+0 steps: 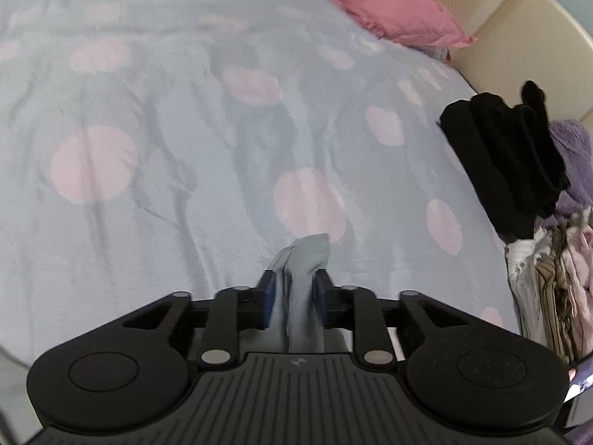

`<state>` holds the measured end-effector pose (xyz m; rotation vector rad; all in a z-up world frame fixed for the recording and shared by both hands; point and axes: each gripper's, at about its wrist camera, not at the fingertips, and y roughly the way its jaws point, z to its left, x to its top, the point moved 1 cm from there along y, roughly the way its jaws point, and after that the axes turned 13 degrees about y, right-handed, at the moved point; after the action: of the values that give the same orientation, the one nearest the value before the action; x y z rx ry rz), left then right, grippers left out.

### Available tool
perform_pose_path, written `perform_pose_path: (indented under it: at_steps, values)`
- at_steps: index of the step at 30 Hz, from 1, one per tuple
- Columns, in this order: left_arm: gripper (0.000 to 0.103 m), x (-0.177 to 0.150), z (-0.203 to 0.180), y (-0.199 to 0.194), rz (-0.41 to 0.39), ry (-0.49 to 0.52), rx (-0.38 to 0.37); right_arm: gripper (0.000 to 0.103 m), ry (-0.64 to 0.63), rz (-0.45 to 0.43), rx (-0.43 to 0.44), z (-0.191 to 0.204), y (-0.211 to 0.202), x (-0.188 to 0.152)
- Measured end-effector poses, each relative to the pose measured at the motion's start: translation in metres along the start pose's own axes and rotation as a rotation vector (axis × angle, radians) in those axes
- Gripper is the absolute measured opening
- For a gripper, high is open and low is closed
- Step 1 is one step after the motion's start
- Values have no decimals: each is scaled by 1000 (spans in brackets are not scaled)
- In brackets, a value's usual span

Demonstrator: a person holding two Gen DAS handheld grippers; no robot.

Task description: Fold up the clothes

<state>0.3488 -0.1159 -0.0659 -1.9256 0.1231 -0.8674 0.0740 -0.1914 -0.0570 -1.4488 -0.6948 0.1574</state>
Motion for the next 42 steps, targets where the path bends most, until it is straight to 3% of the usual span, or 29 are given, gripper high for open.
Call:
perform_pose_path:
  at_steps: [5, 9, 16, 22, 26, 31, 36, 42]
  values:
    - [35, -18, -6, -55, -55, 37, 39, 32, -8, -19, -41, 5, -4, -4]
    - [37, -54, -13, -103, -68, 77, 86, 32, -7, -33, -57, 9, -7, -9]
    - [39, -136, -17, -181, -62, 64, 172, 32, 42, -49, -1, 14, -16, -18]
    - [44, -220, -20, -231, -27, -20, 239, 32, 40, -81, 44, 31, -26, -21]
    - [45, -278, -26, -248, 20, -76, 253, 32, 21, -104, 56, 45, -35, -23]
    - [45, -341, -44, -256, 111, -72, 241, 32, -19, -125, 75, 62, -42, -26]
    - [45, -376, -61, -250, 204, -6, 241, 33, -57, -139, 88, 80, -45, -26]
    - [46, -396, -65, -232, 255, -27, 203, 33, -44, -145, 118, 95, -49, -33]
